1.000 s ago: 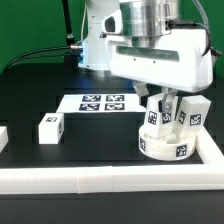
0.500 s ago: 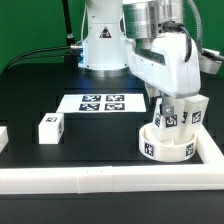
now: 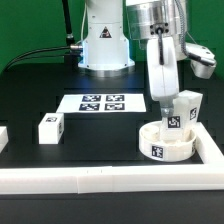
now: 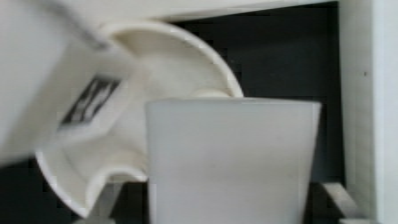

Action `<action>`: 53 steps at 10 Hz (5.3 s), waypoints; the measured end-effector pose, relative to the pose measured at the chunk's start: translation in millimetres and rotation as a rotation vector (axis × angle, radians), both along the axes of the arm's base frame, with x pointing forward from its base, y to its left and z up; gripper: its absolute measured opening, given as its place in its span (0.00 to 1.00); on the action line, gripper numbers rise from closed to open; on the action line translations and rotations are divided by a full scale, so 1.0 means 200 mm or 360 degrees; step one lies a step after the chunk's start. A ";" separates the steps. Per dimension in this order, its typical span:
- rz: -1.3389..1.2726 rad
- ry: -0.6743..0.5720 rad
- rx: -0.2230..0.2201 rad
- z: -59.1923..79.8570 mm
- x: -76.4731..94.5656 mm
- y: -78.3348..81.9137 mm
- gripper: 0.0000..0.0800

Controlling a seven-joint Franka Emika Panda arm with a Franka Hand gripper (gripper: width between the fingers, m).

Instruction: Assemble stool

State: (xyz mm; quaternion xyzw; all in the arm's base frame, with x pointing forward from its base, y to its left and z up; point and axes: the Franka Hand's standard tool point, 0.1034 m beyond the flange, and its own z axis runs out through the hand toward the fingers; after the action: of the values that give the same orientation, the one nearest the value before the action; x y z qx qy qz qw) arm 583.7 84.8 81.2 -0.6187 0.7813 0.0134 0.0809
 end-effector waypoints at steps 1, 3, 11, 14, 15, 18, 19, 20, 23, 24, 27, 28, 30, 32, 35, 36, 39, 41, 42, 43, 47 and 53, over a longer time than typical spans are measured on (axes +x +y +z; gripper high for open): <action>-0.0210 0.0020 0.0042 0.00 0.00 0.02 0.42; -0.0509 0.0057 0.0105 -0.01 0.00 0.06 0.42; -0.0677 0.0056 0.0226 -0.02 -0.01 0.13 0.43; -0.0613 0.0017 0.0246 0.06 0.00 0.16 0.79; -0.0600 -0.0002 0.0260 0.11 0.01 0.18 0.79; -0.0551 -0.0018 0.0258 0.13 0.01 0.19 0.81; -0.0386 -0.0049 0.0233 0.13 0.01 0.19 0.81; -0.0225 -0.0073 0.0210 0.13 0.01 0.18 0.81; 0.0397 -0.0142 0.0146 0.15 0.00 0.17 0.81; 0.0637 -0.0166 0.0127 0.16 0.00 0.18 0.81; 0.0926 -0.0208 0.0075 0.16 0.01 0.17 0.81; 0.1014 -0.0221 0.0060 0.16 0.01 0.17 0.81; 0.1356 -0.0253 0.0007 0.15 0.00 0.15 0.81; 0.1954 -0.0222 -0.0119 0.17 0.01 0.15 0.81; 0.2459 -0.0174 -0.0173 0.20 0.05 0.18 0.81; 0.2600 -0.0168 -0.0200 0.20 0.05 0.19 0.81; 0.2906 -0.0201 -0.0226 0.19 0.05 0.16 0.81; 0.3299 -0.0187 -0.0347 0.16 0.07 0.16 0.81; 0.3377 -0.0184 -0.0347 0.15 0.07 0.15 0.81; 0.3503 -0.0175 -0.0359 0.13 0.07 0.15 0.81; 0.3619 -0.0166 -0.0363 0.12 0.07 0.14 0.81; 0.3616 -0.0157 -0.0368 0.01 0.04 0.17 0.81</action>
Offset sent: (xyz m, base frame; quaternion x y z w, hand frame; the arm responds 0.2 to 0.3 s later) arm 0.0010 0.0097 -0.0005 -0.0108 0.0073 0.3158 0.9487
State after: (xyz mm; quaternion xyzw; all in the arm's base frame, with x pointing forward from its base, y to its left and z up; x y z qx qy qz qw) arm 592.0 119.6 82.3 -0.9712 -0.2374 -0.0176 -0.0049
